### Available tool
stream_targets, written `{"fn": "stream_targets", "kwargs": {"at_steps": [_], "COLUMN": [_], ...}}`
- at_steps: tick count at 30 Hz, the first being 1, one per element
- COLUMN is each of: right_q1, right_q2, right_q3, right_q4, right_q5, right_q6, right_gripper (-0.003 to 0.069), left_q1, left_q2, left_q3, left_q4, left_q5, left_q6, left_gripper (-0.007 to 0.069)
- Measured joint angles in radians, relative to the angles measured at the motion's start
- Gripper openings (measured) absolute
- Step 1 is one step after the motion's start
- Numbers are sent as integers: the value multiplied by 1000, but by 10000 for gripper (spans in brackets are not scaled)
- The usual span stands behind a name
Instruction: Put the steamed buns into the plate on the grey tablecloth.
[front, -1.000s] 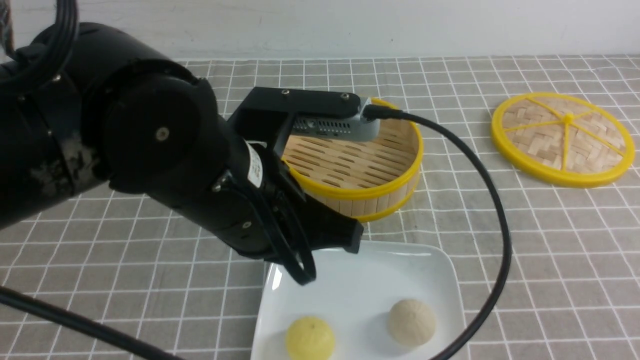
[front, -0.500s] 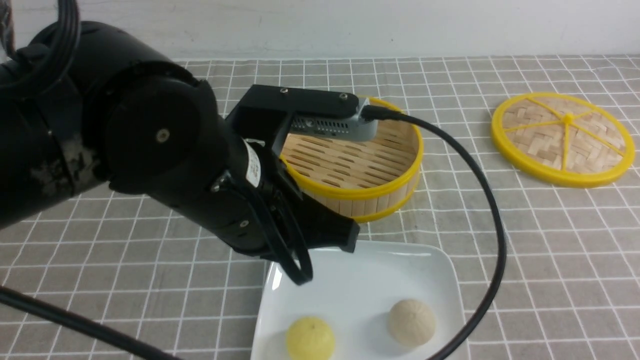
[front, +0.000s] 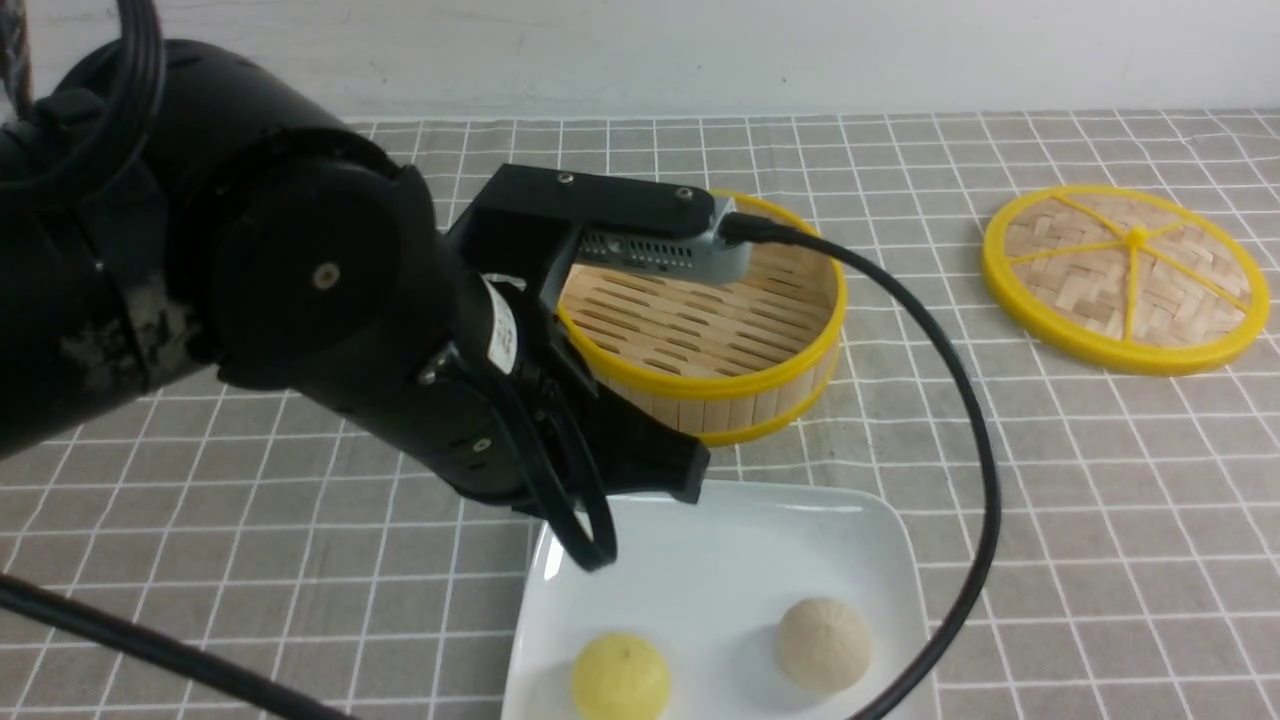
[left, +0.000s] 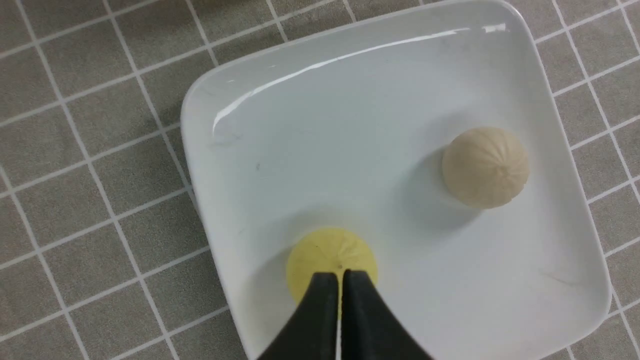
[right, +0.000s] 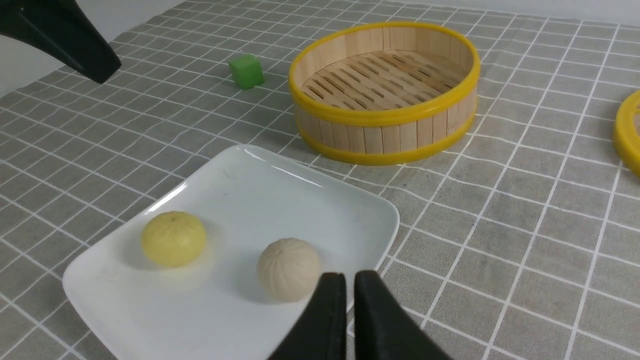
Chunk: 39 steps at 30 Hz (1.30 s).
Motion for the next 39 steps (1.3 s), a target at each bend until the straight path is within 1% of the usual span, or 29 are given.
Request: {"fn": "stream_targets", "kwargs": {"at_steps": [14,17,18,19,22,24,25,26,29,32,35,39], "right_q1": [-7,-73,-150,-178,-320,-373,-428,-458,-518,-565,-580,-583], "right_q2": [-16,-42,-61,-68,-108,-130,-141,-142,-142,-143,-143,-143], "right_q3": [0,8,34,49,152,207,253,279,349,364,367,368], "right_q4": [-15,-40,-53,-56,-61,-73,-87,-103,-149,-185,-191,-191], "right_q5": [0,-8,-35,-48,-101,-106,-106,-106,-106,-163,-179,-184], "right_q6": [-7,-7,-7,-7,-7,-7,-7,-8,-11,-11,-11,-11], "right_gripper": [59,62,62,63,67,70,71,73,76,80,84,87], "left_q1": [0,0,0,0,0,0,0,0,0,0,0,0], "left_q2": [0,0,0,0,0,0,0,0,-2,-28,-83,-201], "left_q3": [0,0,0,0,0,0,0,0,0,0,-4,-45], "left_q4": [1,1,2,2,2,2,3,4,19,52,83,159], "left_q5": [0,0,0,-1,-4,-8,-10,-13,-14,-4,20,93], "left_q6": [-1,-1,-1,-1,-1,-1,-1,-1,-1,-1,-1,-1], "left_gripper": [49,52,54,54,54,55,57,58,61,62,65,68]}}
